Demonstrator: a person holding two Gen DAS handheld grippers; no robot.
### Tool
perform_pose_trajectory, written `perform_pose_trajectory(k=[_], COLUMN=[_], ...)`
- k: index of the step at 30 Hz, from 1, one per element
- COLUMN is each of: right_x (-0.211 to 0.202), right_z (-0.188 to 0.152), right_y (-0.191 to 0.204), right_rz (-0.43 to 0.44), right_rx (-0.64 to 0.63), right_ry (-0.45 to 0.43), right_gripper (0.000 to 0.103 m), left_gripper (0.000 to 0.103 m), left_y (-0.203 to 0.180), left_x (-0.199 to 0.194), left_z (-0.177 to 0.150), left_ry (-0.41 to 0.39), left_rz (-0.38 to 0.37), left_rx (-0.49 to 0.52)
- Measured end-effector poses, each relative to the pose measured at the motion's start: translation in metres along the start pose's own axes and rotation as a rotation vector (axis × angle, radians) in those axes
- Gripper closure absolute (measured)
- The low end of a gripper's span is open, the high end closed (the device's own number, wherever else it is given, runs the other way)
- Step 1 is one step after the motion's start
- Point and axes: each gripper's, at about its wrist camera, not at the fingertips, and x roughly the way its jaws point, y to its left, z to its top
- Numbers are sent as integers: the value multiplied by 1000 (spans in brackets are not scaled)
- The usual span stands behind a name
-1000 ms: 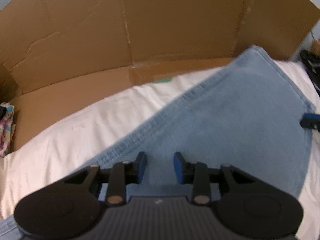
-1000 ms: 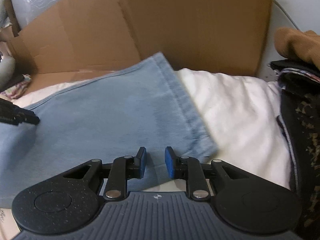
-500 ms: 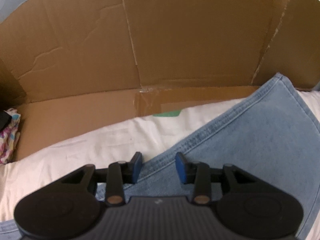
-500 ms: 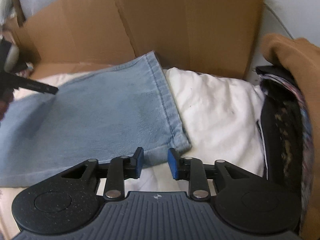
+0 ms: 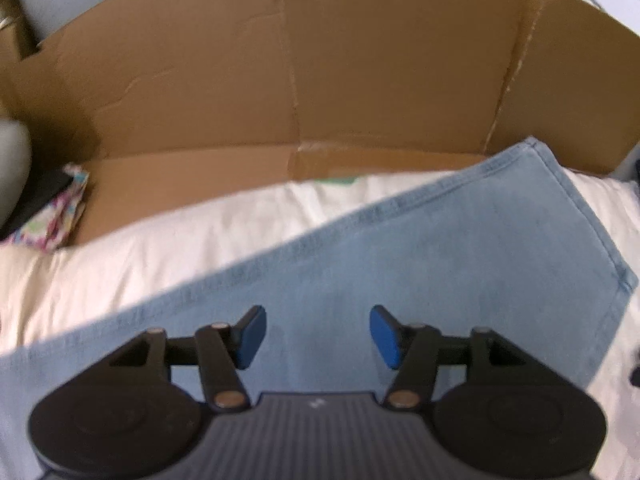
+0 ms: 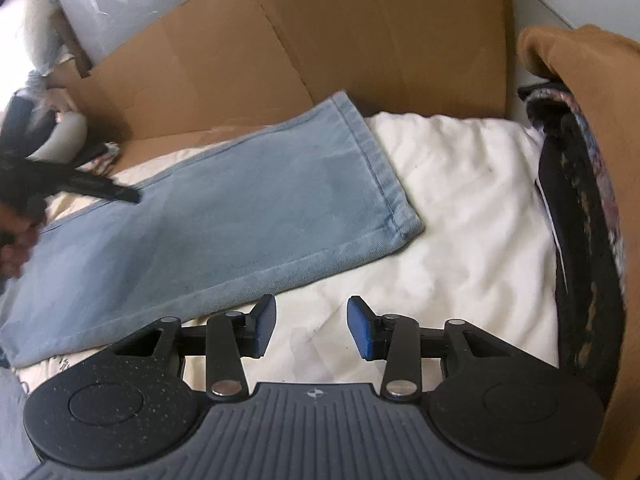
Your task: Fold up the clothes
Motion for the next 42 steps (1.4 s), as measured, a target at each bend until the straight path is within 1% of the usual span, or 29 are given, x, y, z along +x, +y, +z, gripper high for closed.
perform_pose_trajectory(k=[2,3,7,9,12,16,18,20,23,29,34,39,42], right_x=[2,3,7,9,9,12,14,14,11,-9,-27,-67,-94], right_z=[-5,-6,-5,-3,2,5,3,1,-2,0,1,-1,-4], right_y=[7,13,31,40,50,62,68,74,85,100,112,105,95], right_rz=[-9,-3,36,64,89,116,125,136,160,243,307,282,251], right_rx=[23,11,-64,-113,-173,-221,-226,-223,-245,-269,-287,-270,-288], right_ry=[2,5,9,13,21,22,24,33,47,72,90,91,86], right_gripper=[57,57,57,57,57,56,56,56,56,56,56,56,55], left_gripper=[42,42,42,42,42,42,41,41,41,41,41,42,42], left_y=[5,9,27,37,53,79,95,112,133,167,179,184,194], left_x=[-9,-13,-35,-46,-66,-102,-118,-131,-150,-187,-211,-239,-256], left_z=[-12,-18,-44,-58,-81,-110,-125,-140,-159,-195,-222,-247,-265], left_ry=[13,19,33,27,33,9,8,18,18,23,36,33,48], left_rz=[0,-3,4,11,22,100,144,172,212,273,340,382,406], left_rx=[-32,-58,-160,-199,-226,-232,-252,-294,-321,-428,-461,-455,-516])
